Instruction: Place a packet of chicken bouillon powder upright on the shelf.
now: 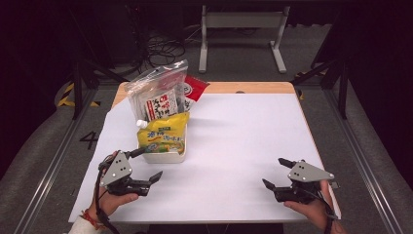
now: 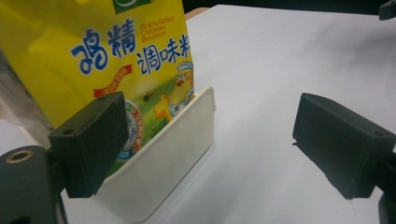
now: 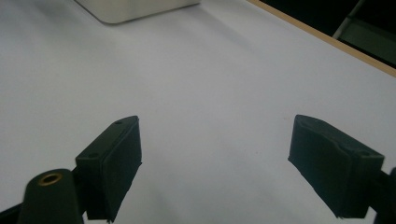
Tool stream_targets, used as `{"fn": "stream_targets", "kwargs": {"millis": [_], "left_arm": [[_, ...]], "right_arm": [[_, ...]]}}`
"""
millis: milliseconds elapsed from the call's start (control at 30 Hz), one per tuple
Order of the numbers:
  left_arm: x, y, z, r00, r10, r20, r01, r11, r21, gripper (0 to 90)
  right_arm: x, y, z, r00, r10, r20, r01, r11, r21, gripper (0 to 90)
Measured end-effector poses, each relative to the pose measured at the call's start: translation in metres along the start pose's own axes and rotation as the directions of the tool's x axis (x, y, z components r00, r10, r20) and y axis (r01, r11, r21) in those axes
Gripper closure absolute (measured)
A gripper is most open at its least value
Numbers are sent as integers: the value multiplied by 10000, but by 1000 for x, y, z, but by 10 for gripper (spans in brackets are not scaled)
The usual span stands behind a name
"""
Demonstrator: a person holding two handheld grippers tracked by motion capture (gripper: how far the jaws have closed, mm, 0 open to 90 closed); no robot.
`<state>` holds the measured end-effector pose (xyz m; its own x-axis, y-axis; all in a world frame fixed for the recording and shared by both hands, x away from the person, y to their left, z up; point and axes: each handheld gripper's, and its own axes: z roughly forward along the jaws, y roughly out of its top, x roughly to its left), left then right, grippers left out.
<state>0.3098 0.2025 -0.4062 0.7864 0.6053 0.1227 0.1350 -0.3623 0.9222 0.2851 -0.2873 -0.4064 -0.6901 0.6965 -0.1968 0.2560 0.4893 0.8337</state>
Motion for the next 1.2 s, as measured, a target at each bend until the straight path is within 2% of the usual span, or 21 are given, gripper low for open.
{"fn": "stream_targets", "kwargs": {"millis": [33, 133, 400, 567, 867, 967, 1033, 1133, 1200], "left_arm": [[-1, -1, 3, 9999, 106, -29, -106, 9999, 80, 116], [-5, -3, 11, 9995, 190, 247, -199, 9992, 350, 113], [-13, -12, 30, 9970, 173, 757, -246, 9951, 956, 109], [-16, -17, 38, 9954, 210, 937, -330, 9912, 1285, 106], [-15, -29, 53, 9893, -372, 1408, 111, 9833, 1819, 105], [-16, -33, 58, 9859, -592, 1563, 247, 9765, 2141, 94], [-16, -34, 60, 9867, -660, 1489, 296, 9716, 2346, 76], [-15, -34, 61, 9826, -908, 1622, 518, 9718, 2302, 70], [-14, -34, 61, 9821, -994, 1599, 610, 9715, 2291, 65]], "right_arm": [[0, -1, 0, 10000, 17, 40, -18, 10000, 28, 166], [-2, -3, 0, 9999, 36, 134, -37, 10000, 85, 162], [-6, -11, -2, 9996, 147, 237, -152, 9996, 225, 158], [-7, -15, -3, 9995, 149, 288, -158, 9994, 306, 155], [-10, -28, -5, 9985, 355, 427, -375, 9982, 470, 137], [-10, -32, -5, 9984, 382, 404, -402, 9980, 497, 130], [-10, -34, -5, 9984, 405, 387, -427, 9975, 561, 108], [-9, -36, -4, 9983, 413, 399, -436, 9973, 598, 88], [-9, -37, -4, 9981, 464, 411, -486, 9973, 545, 79]]}}
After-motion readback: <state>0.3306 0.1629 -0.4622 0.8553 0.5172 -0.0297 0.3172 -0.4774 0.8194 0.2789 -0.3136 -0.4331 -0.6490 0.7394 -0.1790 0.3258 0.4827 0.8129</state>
